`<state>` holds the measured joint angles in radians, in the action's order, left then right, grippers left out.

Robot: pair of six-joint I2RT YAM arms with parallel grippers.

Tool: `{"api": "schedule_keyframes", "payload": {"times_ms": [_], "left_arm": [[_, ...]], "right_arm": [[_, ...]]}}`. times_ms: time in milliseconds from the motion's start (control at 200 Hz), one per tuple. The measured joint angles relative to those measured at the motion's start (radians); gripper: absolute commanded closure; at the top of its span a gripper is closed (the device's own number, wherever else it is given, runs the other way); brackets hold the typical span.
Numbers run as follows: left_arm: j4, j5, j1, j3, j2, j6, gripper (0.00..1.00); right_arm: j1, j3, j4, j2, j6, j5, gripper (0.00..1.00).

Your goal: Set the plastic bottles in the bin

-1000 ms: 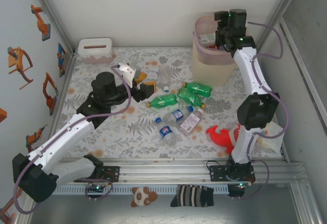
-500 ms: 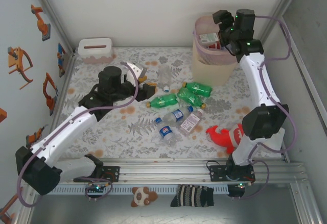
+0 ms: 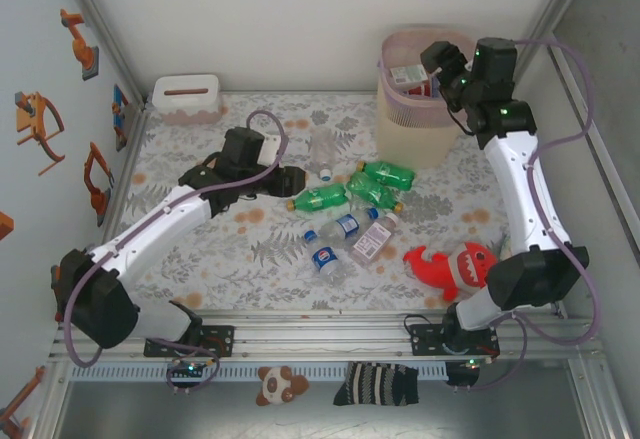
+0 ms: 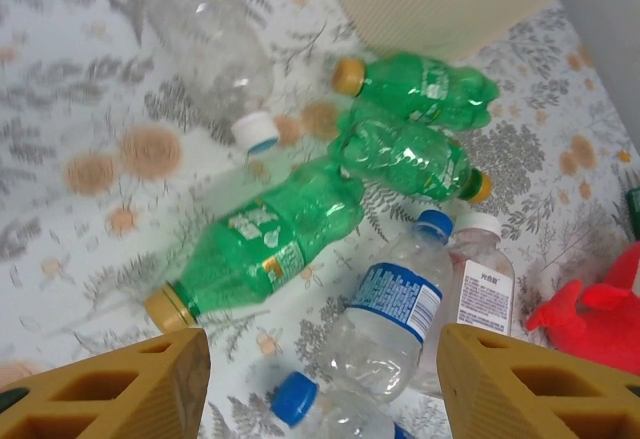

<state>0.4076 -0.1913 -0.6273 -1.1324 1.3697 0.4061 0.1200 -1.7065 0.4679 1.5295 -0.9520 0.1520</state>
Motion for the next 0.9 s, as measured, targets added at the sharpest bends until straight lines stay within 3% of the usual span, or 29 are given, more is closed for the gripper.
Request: {"api": "schedule_keyframes", "payload": {"times_ms": [396,901], "left_arm": [[0.035,0.105,0.0,0.076,0.113,0.406,0.45],[-0.085,-0.048,-0.064,0.121,0.323,0.676,0.48]], "right_arm": [[0.0,0.135,0.024,-0.049,0.01,-0.019,0.17],[0.0,0.156,0.025,-0.083,0.01,-0.038,0.17]]}}
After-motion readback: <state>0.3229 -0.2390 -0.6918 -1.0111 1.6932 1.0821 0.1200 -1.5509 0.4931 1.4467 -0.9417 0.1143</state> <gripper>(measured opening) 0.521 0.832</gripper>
